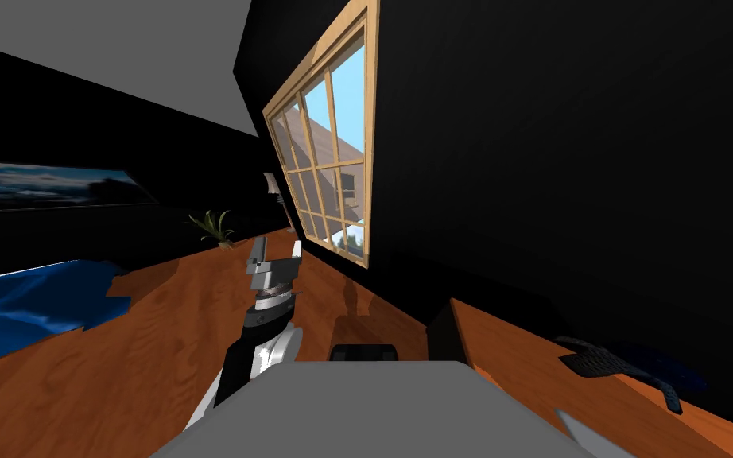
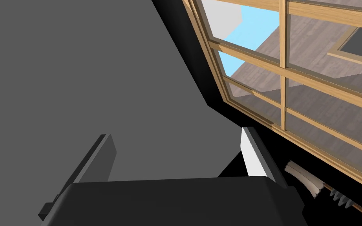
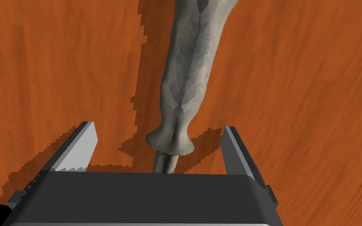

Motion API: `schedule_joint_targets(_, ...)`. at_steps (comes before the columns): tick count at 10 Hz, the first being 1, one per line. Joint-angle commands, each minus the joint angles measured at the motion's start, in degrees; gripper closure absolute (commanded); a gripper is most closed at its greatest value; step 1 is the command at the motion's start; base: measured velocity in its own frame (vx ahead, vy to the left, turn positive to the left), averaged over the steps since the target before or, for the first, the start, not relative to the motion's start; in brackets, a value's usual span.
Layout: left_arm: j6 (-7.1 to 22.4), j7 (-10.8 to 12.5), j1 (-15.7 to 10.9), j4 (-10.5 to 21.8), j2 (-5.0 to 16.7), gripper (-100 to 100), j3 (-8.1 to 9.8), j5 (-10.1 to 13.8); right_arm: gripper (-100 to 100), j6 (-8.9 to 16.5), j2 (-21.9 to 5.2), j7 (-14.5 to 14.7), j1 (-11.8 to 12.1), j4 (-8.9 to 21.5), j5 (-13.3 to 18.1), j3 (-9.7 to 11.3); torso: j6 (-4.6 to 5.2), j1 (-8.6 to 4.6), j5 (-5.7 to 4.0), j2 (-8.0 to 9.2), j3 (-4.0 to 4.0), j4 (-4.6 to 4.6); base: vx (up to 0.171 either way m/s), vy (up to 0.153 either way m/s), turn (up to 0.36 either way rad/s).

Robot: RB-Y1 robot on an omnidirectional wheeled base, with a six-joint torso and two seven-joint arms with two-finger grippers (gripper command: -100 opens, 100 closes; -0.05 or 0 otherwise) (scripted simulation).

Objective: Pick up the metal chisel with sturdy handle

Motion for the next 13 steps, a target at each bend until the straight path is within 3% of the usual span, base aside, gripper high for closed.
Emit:
schedule_joint_targets(1, 0.00, 0.00, 0.00, 0.00, 0.00, 0, 0.00, 0.00, -100, -1.79, 0.33, -2.46, -2.36, 2.86, 1.69, -0.95, 0.00, 0.00, 0.00, 0.00, 0.00, 0.00, -0.122, 0.060, 0.231)
schedule_joint_targets(2, 0.00, 0.00, -0.01, 0.00, 0.00, 0, -0.01, 0.00, -100, -1.79, 0.33, -2.46, -2.36, 3.99, 1.69, -0.95, -0.08, 0.03, -0.02, 0.05, 0.04, 0.04, -0.111, 0.025, 0.098)
schedule_joint_targets(3, 0.00, 0.00, 0.00, 0.00, 0.00, 0, 0.00, 0.00, -100, -3.61, 0.90, -4.30, -4.83, 6.16, 3.22, -1.96, -0.03, -0.15, -0.05, 0.05, 0.05, 0.05, -0.119, 0.042, 0.168)
schedule_joint_targets(4, 0.00, 0.00, -0.01, 0.00, 0.00, 0, 0.00, 0.00, -100, -3.61, 0.90, -4.30, -4.83, 7.35, 3.22, -1.96, -0.08, -0.13, -0.07, 0.08, 0.07, 0.06, -0.123, 0.031, 0.129)
schedule_joint_targets(5, 0.00, 0.00, 0.00, 0.00, 0.00, 0, 0.00, 0.00, -100, -5.43, 1.48, -6.14, -7.29, 9.06, 4.75, -2.97, -0.03, -0.18, -0.07, 0.10, 0.08, 0.06, -0.146, 0.047, 0.207)
schedule_joint_targets(6, 0.00, 0.00, -0.01, 0.00, 0.00, 0, 0.00, 0.00, -100, -5.43, 1.48, -6.14, -7.30, 10.93, 4.75, -2.97, -0.19, -0.22, -0.15, 0.13, 0.15, 0.19, -0.113, 0.034, 0.098)
schedule_joint_targets(7, 0.00, 0.00, 0.00, 0.00, 0.00, 0, 0.00, 0.00, -100, -7.25, 2.05, -7.98, -9.74, 12.49, 6.28, -3.98, -0.14, -0.34, -0.18, 0.07, 0.12, 0.17, -0.144, 0.040, 0.162)
schedule_joint_targets(9, 0.00, 0.00, 0.00, 0.00, 0.00, 0, 0.00, 0.00, -100, -7.25, 2.05, -7.98, -9.77, 14.71, 6.28, -3.98, -0.18, -0.42, -0.26, 0.07, 0.15, 0.22, -0.078, 0.028, 0.070)
schedule_joint_targets(11, 0.00, 0.00, 0.02, 0.00, 0.01, 0, 0.01, 0.00, -100, -7.25, 2.05, -7.98, -9.77, 14.71, 6.28, -3.98, -0.16, -0.55, -0.30, -0.30, -0.07, 0.14, 0.012, 0.003, -0.014)
schedule_joint_targets(12, 0.00, 0.00, 0.02, 0.00, 0.01, 0, 0.01, 0.00, -100, -9.07, 2.63, -9.82, -12.24, 16.56, 7.81, -4.99, -0.17, -0.59, -0.31, -0.39, -0.12, 0.11, -0.074, 0.040, 0.177)
schedule_joint_targets(13, 0.00, 0.00, 0.00, 0.00, 0.00, 0, 0.00, 0.00, -100, -9.07, 2.63, -9.82, -12.24, 18.28, 7.81, -4.99, -0.30, -0.51, -0.35, -0.21, 0.01, 0.23, -0.102, 0.049, 0.136)
